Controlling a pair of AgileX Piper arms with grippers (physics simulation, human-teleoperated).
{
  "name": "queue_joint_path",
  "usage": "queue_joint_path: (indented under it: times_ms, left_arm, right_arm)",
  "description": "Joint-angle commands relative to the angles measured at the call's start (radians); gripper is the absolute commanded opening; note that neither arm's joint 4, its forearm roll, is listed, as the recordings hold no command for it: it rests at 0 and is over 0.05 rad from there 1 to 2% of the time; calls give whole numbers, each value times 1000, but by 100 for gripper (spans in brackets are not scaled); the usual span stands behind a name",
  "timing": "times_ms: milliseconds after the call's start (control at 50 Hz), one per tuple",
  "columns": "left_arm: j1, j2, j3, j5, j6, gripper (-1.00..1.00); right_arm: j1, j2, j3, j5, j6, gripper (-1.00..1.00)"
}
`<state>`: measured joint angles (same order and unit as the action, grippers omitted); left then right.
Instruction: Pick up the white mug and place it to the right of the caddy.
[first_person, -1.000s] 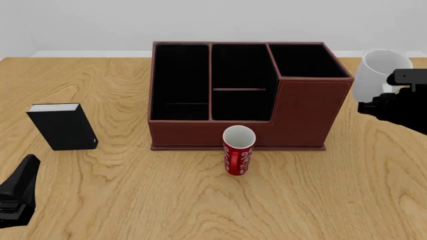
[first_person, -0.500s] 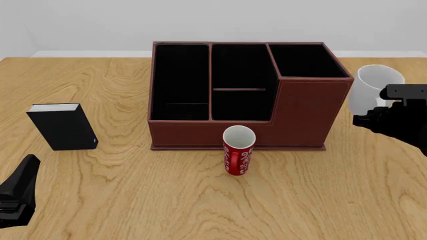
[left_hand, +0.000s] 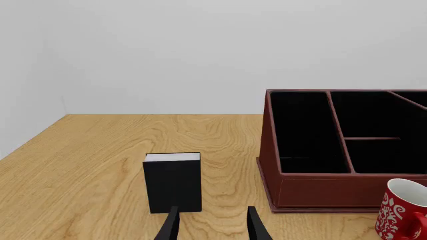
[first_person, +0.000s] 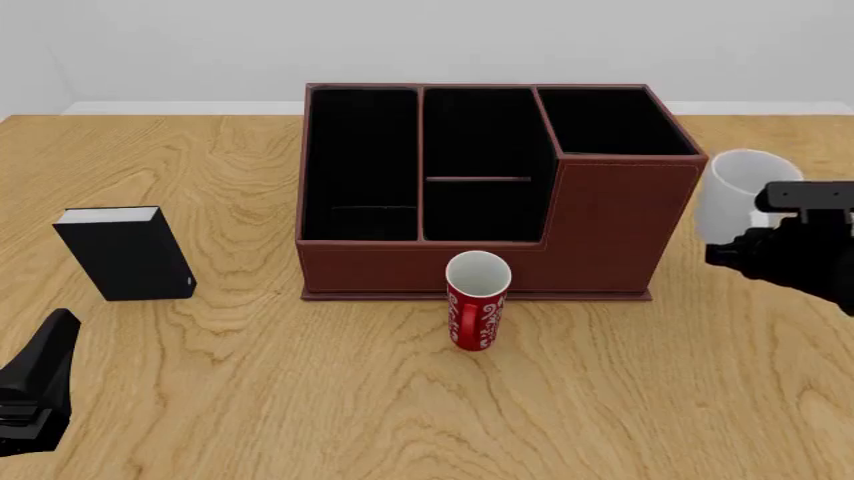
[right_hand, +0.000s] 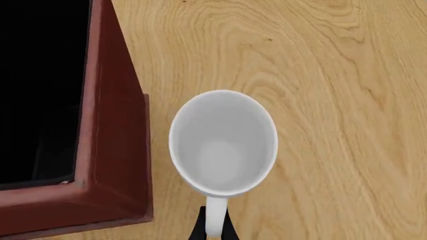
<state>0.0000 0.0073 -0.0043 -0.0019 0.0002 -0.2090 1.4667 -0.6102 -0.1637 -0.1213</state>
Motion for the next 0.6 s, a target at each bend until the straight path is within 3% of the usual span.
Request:
queue_joint_path:
  times_ms: [20,600]
  left_arm:
    - [0,0,0,0,0,100]
    - [0,0,0,0,0,100]
  right_arm:
    - [-4,45,-23,5,3,-100]
    - [30,169,-19,-74,29,-100]
